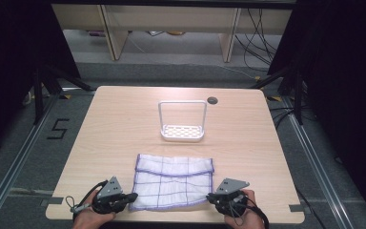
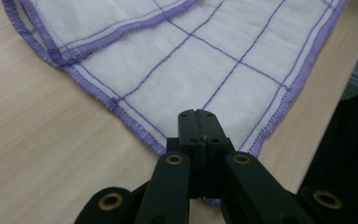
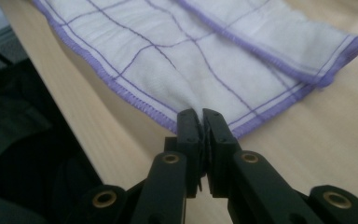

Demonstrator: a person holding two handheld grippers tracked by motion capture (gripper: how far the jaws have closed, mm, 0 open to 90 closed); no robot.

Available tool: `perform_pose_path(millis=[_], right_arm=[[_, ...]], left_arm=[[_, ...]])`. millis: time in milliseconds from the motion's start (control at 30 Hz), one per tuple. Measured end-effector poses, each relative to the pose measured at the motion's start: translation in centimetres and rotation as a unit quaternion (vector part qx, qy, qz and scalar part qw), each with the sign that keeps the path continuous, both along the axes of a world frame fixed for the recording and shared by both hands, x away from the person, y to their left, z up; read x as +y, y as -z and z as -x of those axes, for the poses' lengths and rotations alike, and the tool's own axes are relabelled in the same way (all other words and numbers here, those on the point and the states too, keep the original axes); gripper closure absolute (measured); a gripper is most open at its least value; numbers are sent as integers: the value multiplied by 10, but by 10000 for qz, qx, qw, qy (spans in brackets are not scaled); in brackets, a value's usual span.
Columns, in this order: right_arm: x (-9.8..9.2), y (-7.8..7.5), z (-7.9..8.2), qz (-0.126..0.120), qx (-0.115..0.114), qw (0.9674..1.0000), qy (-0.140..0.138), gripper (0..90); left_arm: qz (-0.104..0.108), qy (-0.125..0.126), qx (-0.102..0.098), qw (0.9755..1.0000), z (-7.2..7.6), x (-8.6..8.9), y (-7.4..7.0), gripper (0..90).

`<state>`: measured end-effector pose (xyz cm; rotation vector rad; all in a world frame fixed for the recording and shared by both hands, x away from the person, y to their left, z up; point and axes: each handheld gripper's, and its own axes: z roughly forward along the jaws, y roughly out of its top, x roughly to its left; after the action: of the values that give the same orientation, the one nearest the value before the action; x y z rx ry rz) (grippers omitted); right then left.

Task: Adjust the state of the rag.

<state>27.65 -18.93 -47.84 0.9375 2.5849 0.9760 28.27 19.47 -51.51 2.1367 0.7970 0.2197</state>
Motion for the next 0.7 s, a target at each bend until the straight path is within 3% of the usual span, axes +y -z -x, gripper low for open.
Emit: perform_pose_path(millis=[100, 133, 167, 233, 300, 367, 467, 567, 700], right_arm=[[-1, 7, 6, 69, 156, 9998, -52, 856], [-3, 10, 7, 57, 160, 9999, -28, 842], [-4, 9, 7, 104, 238, 9997, -32, 816], [-6, 9, 6, -38, 218, 9997, 108, 644], [-11, 3, 2, -141, 206, 9993, 291, 610], [-15, -4, -2, -162, 43, 9987, 482, 574], [-19, -15, -20, -180, -134, 9968, 765, 544], [-20, -16, -43, -176, -96, 9953, 952, 542], [-15, -7, -70, -106, 31, 9946, 1034, 540]], left_arm=[[-115, 148, 18, 9998, 4, -3, 1, 891], [30, 114, 81, 9999, 6, -5, 1, 888], [-74, 162, 59, 9998, 4, -3, 0, 883], [262, -63, 120, 9996, 3, -2, -2, 788], [440, -242, 44, 9987, -2, 1, -6, 729], [596, -396, 54, 9974, -11, 5, -10, 640], [692, -794, 28, 9944, -28, 8, -16, 563], [743, -1020, 25, 9920, -49, 13, -18, 533], [712, -1184, 196, 9902, -69, 16, -16, 485]])
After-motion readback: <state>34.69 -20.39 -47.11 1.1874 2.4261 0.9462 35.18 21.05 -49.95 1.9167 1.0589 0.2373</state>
